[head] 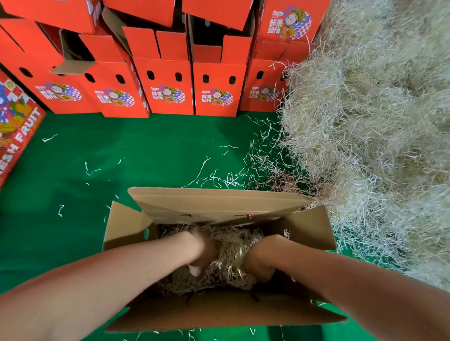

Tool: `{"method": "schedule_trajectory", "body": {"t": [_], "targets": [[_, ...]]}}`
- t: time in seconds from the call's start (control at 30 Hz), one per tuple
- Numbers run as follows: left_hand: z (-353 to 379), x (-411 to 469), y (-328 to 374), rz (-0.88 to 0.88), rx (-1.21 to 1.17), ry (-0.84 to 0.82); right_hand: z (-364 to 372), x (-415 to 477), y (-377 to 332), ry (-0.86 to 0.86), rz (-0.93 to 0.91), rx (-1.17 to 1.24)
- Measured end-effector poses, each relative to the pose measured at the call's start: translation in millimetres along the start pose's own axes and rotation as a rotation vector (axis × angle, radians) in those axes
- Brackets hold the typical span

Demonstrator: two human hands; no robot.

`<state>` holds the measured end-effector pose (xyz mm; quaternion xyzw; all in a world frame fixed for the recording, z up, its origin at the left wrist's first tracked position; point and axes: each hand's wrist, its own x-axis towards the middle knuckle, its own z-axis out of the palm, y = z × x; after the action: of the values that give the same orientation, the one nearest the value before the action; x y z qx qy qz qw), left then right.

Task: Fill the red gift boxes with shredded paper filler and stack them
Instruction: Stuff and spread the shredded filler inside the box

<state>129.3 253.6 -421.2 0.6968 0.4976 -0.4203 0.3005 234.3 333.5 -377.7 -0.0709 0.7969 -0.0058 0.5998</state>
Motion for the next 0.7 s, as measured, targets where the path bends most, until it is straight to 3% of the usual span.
{"method": "schedule_trajectory", "body": {"t": [0.13, 0.23, 0.3, 0.43, 0.5, 0.6, 0.7], "targets": [[-6, -23, 7, -0.003, -0.012, 0.114, -5, -5, 11, 0.044, 0.069, 0.015], [-4, -29, 14, -0.104, -0.164, 0.316, -19, -8, 9, 0.320, 0.142, 0.091], [-2, -31, 12, -0.113, -0.203, 0.233, -21, -3, 5, 0.378, 0.136, 0.094], [11, -23, -3, 0.010, -0.199, -0.173, 0, 19, -3, -0.021, 0.020, -0.048], [22, -21, -11, -0.046, -0.232, -0.218, 11, 26, -4, -0.108, 0.026, -0.094], [33, -18, -15, -0.124, -0.292, -0.181, 20, 27, -6, -0.091, 0.071, -0.116], [32, -21, -8, -0.125, -0.439, -0.093, 28, 27, -4, -0.068, 0.254, -0.212]]}}
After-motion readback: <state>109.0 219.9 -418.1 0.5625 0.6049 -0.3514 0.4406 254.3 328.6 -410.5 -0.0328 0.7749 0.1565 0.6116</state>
